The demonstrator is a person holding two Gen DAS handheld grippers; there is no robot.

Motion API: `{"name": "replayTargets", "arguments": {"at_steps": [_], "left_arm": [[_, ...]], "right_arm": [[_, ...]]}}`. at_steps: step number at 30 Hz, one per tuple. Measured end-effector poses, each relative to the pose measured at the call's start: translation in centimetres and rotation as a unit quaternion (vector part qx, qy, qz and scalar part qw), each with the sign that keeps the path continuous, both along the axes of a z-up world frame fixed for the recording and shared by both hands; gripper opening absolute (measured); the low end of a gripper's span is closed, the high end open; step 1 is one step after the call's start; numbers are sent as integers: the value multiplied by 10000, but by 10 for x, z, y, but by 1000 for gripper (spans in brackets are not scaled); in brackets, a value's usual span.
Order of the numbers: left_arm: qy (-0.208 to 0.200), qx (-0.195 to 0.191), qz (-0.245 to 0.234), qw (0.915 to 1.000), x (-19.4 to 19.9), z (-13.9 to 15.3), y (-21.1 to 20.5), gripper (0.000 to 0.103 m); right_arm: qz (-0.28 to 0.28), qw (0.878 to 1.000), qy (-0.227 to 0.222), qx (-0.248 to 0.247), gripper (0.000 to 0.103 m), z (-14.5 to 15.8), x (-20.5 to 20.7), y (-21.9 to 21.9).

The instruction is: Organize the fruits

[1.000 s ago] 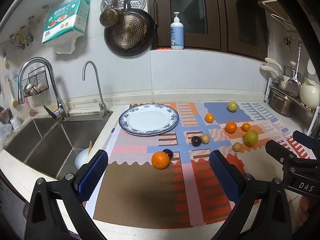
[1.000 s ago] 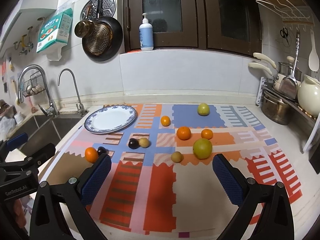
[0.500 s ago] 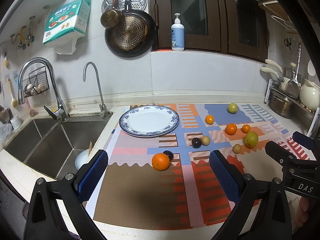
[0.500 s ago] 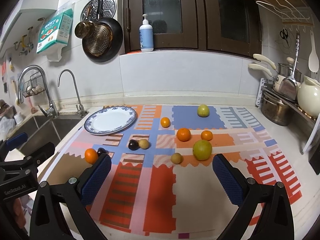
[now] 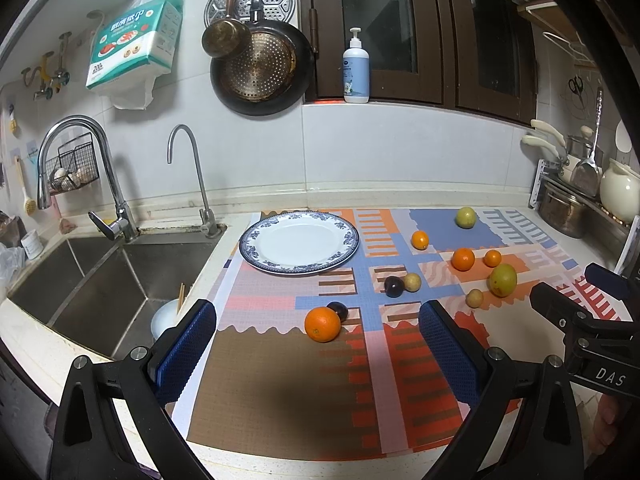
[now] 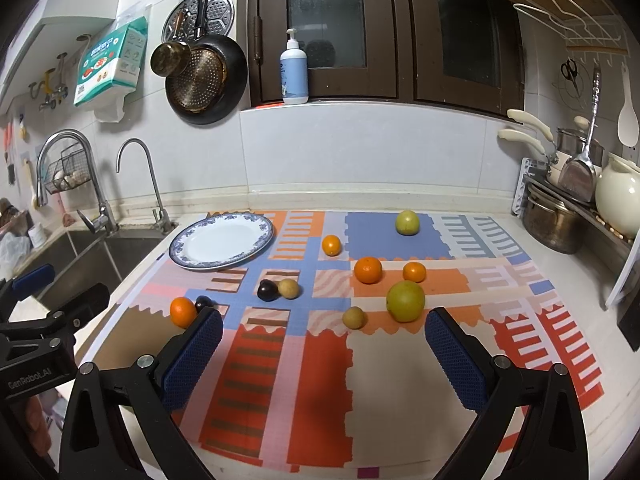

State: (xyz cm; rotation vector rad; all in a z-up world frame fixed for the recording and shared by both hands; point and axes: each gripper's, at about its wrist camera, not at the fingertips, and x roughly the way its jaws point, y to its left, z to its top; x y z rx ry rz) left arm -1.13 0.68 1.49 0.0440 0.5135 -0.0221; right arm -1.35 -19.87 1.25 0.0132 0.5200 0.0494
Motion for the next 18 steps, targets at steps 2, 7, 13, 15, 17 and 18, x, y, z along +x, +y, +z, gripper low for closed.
{"name": "replayTargets", "arguments": {"at_steps": [2,7,13,15,17,18], "left_arm": [[0,-2,5,10000,0,0,0,103],[-1,-4,6,10000,0,0,0,103],[-1,18,16,10000,1,-1,1,103],[8,15,23,10000,2,-1,3,103],[23,15,38,10000,3,-2,4,103],[33,18,47,10000,3,-3,5,103]], "right_arm": [[5,10000,-3,-1,102,0,0,0],[6,10000,-3,-4,102,0,0,0],[13,10000,15,-4,102,0,1,1],[18,10000,31,-6,102,-1,2,1],[22,10000,55,-6,102,-2,4,2],[20,10000,72,-10,102,-2,5,2]]}}
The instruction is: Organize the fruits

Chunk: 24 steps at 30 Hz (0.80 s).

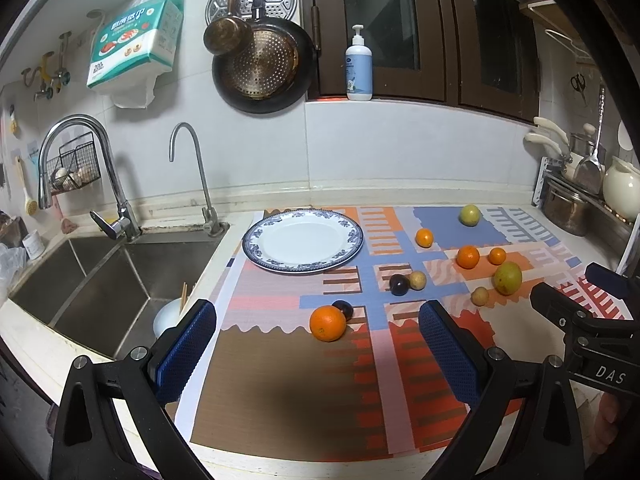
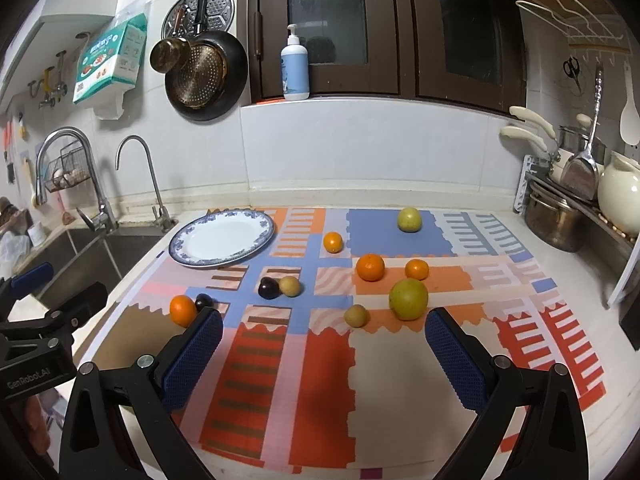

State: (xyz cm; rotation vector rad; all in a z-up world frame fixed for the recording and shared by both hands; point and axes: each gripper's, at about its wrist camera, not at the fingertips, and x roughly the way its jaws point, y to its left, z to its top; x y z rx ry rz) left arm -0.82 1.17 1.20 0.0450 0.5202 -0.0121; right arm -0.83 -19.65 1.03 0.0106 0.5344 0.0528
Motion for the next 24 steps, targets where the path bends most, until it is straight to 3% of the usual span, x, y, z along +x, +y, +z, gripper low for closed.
{"name": "replayTargets", "arguments": {"at_steps": [17,24], "left_arm": [[366,293,-13,9989,37,-28,6,103],[625,262,-62,9977,65,-47,5,97]], "right_arm": [[35,9987,502,-72,102,-29,43,8],[-127,9973,721,-60,101,-48,72,5]]}}
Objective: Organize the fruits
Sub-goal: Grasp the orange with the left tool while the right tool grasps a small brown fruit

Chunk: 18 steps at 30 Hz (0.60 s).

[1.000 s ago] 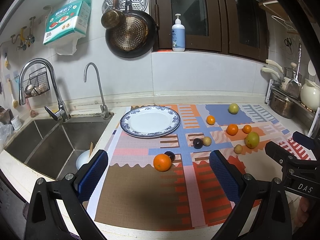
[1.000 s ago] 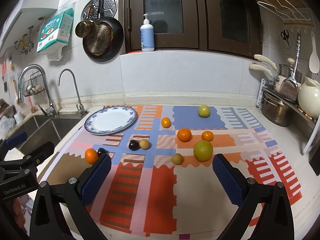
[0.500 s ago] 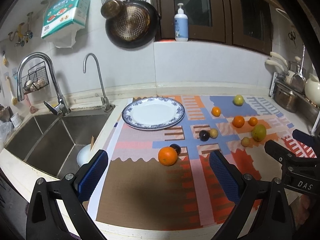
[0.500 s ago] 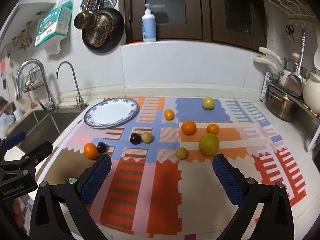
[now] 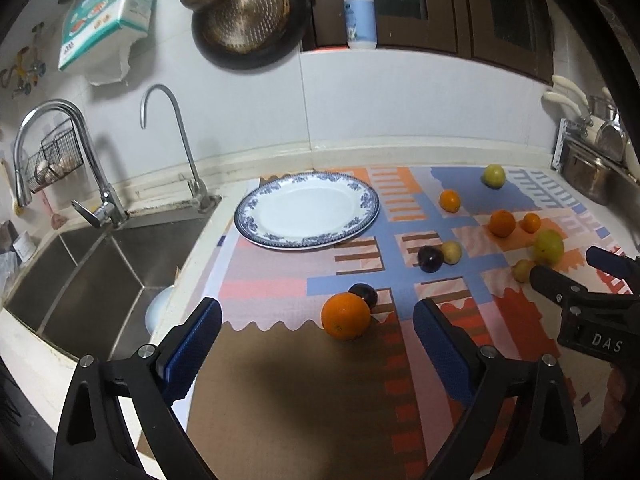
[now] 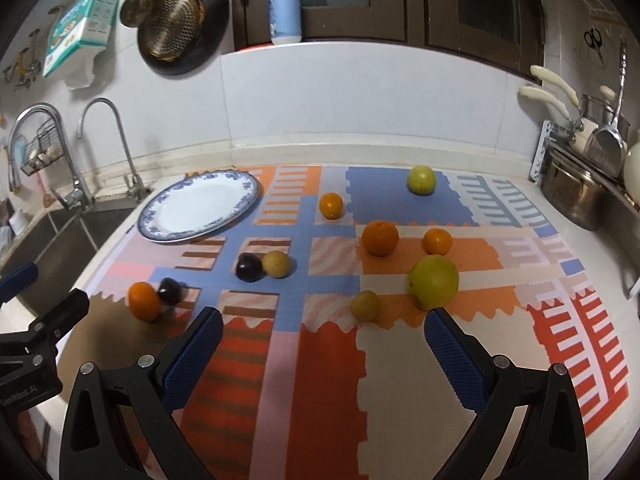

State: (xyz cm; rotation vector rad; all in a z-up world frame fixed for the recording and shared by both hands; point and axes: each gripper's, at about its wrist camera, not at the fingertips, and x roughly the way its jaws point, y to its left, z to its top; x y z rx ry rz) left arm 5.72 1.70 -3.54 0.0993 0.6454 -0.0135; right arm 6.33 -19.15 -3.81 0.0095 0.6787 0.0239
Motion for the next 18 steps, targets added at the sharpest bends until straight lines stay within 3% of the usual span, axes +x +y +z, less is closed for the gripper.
{"name": "replayTargets", "arguments": {"at_steps": [9,18], "left_arm": [[484,-131,-76,9987,31,-37,-3,83],[699,-276,-181,9970,49,-53,-5,70]], "right_arm": [[-118,9992,388,7,85,-35,37,-6],[-311,9969,703,143,74,-54,57,-17]]}}
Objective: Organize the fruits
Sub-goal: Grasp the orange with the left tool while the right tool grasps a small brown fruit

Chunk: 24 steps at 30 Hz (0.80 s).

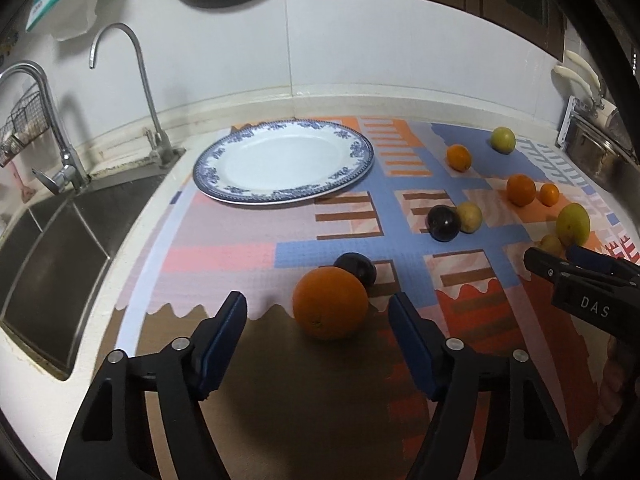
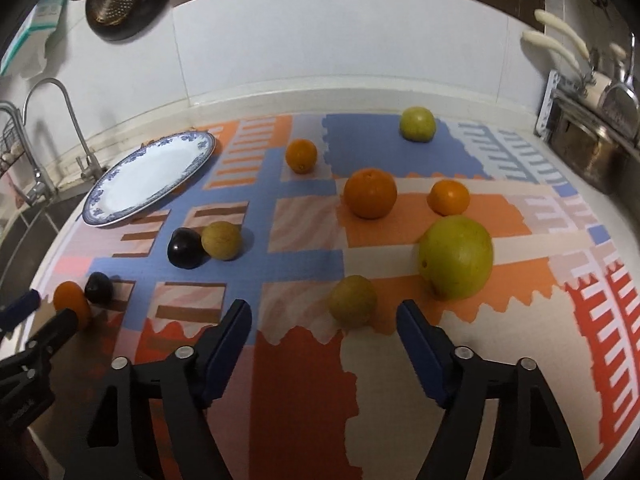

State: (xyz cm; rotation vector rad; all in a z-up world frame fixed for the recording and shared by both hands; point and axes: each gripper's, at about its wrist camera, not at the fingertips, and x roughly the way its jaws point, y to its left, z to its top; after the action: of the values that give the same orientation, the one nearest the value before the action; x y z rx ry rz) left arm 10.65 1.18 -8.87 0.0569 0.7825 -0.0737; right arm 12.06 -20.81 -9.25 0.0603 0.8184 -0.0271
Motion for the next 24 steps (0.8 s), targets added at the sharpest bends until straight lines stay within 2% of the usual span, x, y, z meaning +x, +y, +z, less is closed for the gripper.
{"name": "replayTargets", "arguments": {"at_steps": [4,15,20,24], "left_arm": [[73,-65,-43,9999,5,-3,-1,64],[240,-151,-130,9995,14,-8,0,41],[242,-176,-130,9995,15,-8,0,41],[240,-186,-137,9994,14,-8,1,40]], "right_arm": [[-73,10000,67,-2,68,-2,5,-2],[-253,9993,189,-183,47,-6,14,-6],[-227,9993,203,-202,34,-7,15,-5],[-211,9993,143,-269,28,-6,14,-4]]}}
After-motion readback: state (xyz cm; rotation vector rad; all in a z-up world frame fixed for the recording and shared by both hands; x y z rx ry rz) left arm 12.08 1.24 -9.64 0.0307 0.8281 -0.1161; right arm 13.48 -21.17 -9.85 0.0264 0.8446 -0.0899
